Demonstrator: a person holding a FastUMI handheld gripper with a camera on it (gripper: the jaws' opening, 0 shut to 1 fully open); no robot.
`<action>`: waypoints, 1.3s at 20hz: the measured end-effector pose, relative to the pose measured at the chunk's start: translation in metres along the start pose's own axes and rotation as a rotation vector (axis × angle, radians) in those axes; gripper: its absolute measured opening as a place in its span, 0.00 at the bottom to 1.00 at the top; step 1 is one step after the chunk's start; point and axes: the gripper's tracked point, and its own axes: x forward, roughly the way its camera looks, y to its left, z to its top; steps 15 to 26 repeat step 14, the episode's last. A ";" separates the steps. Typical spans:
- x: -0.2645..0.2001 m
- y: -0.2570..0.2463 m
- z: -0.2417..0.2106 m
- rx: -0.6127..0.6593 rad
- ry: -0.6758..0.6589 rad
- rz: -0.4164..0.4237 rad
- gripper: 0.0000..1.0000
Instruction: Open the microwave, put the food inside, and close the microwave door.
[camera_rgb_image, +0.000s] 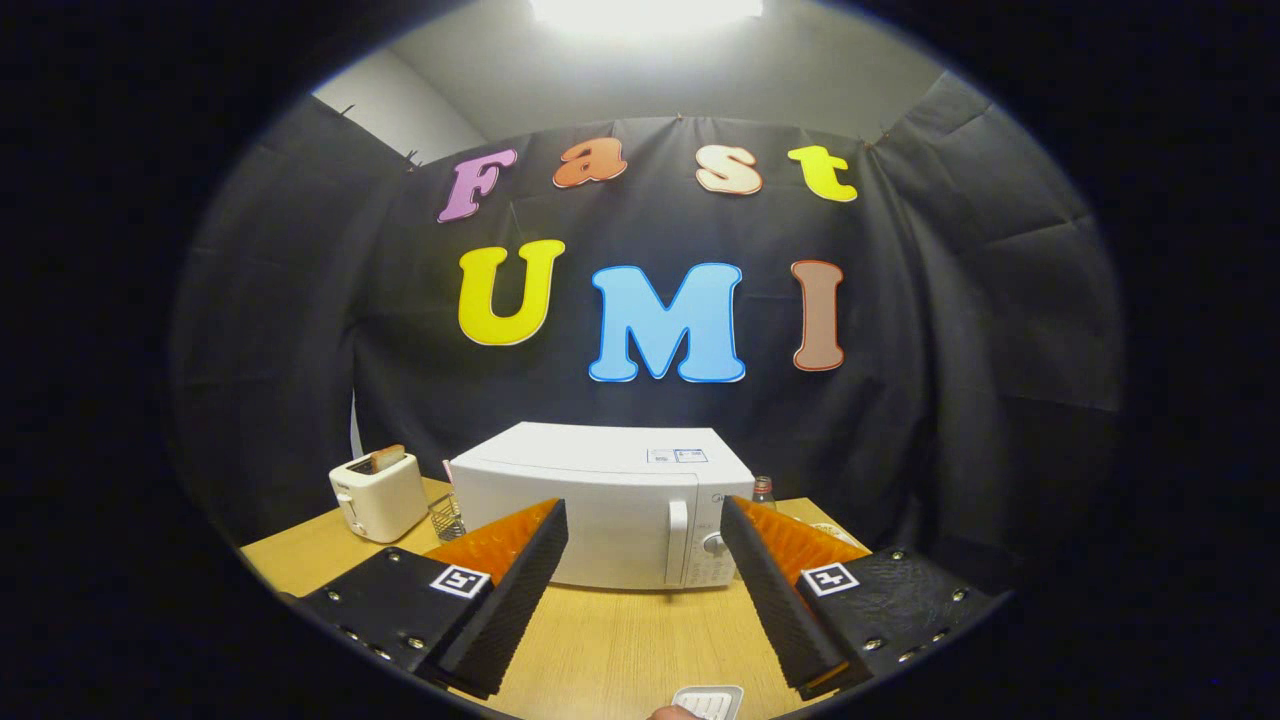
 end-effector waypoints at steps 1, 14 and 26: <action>-0.009 -0.001 0.002 0.003 -0.008 -0.010 0.98; -0.045 -0.016 0.009 -0.011 -0.021 -0.043 0.98; -0.045 -0.016 0.009 -0.011 -0.021 -0.043 0.98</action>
